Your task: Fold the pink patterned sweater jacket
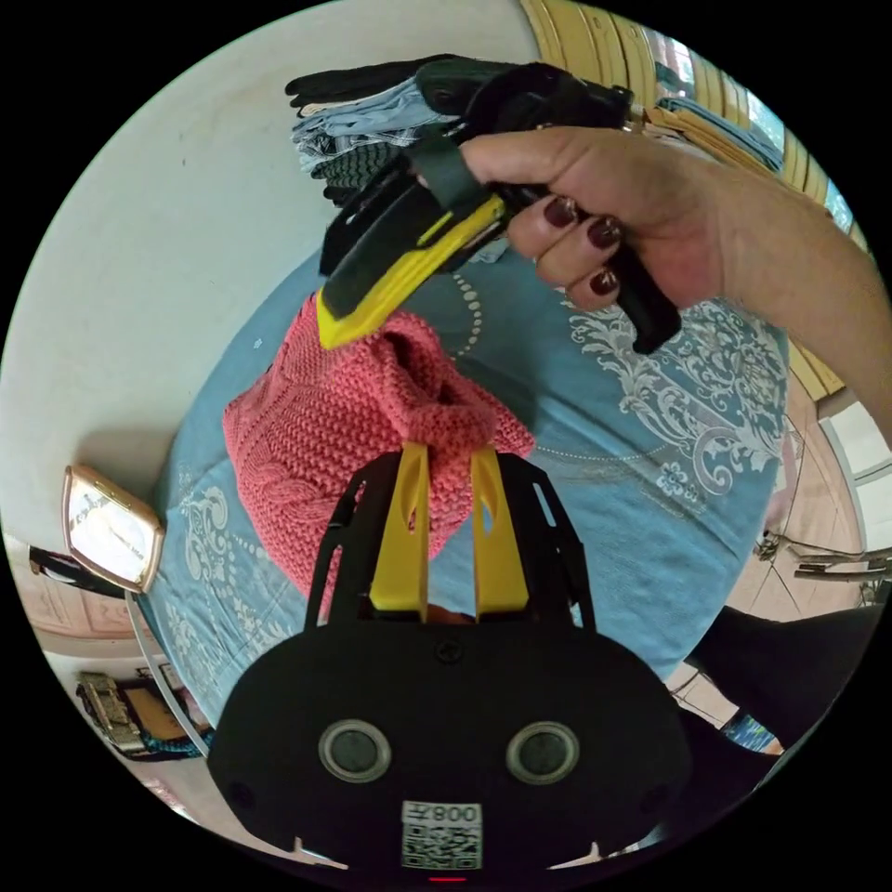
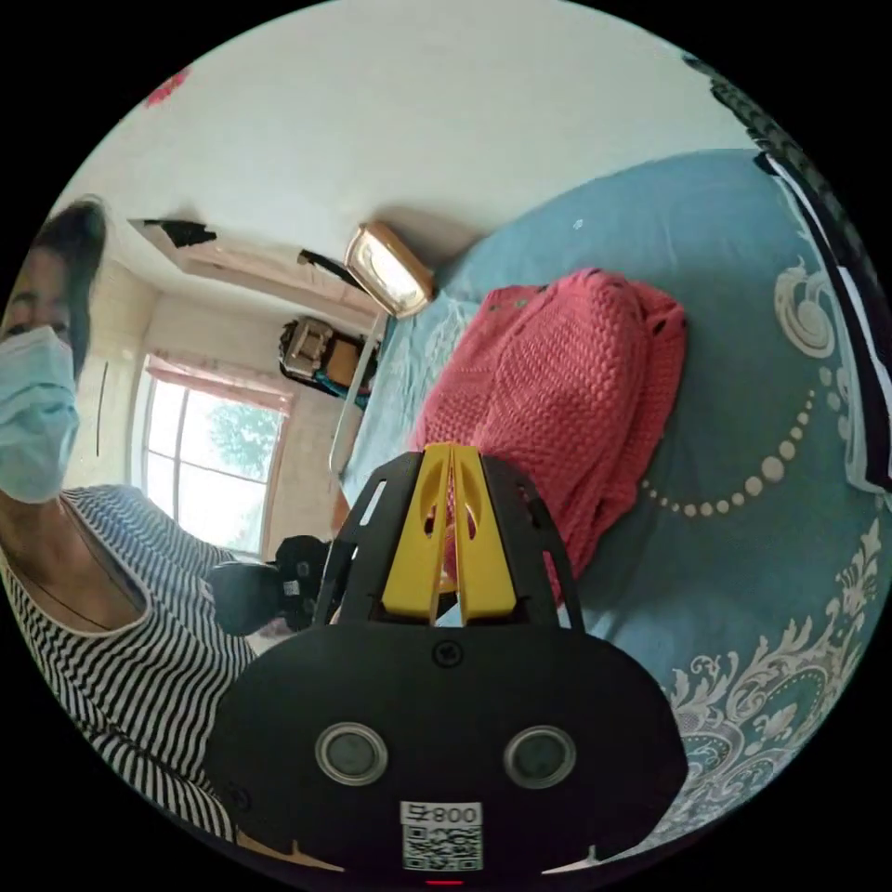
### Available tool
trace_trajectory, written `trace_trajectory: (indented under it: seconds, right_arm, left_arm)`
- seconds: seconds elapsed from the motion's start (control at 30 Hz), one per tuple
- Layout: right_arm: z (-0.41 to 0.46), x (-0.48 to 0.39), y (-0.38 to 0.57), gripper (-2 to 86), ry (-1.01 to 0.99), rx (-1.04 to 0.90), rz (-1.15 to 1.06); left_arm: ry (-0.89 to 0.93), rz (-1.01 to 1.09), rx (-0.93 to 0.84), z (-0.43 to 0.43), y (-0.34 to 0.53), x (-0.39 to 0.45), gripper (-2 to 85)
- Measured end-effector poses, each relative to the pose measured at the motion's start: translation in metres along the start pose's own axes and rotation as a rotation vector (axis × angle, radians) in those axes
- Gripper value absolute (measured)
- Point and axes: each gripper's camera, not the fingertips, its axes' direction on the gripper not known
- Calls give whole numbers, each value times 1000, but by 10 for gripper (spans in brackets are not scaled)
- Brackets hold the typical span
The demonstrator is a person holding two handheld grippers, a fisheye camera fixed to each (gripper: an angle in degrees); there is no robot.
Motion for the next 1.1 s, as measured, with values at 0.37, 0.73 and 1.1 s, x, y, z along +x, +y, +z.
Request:
trace_trajectory:
  seconds: [0.37, 0.73, 1.1]
  right_arm:
    - [23, 22, 40, 0, 100, -100, 45]
    - [23, 9, 59, 0, 130, -84, 59]
    - [45, -59, 53, 0, 271, -164, -107]
  left_arm:
    - [387, -334, 198, -30, 42, -120, 12]
    - [545, -598, 265, 44, 70, -216, 1]
    - [650, -612, 305, 38, 80, -257, 1]
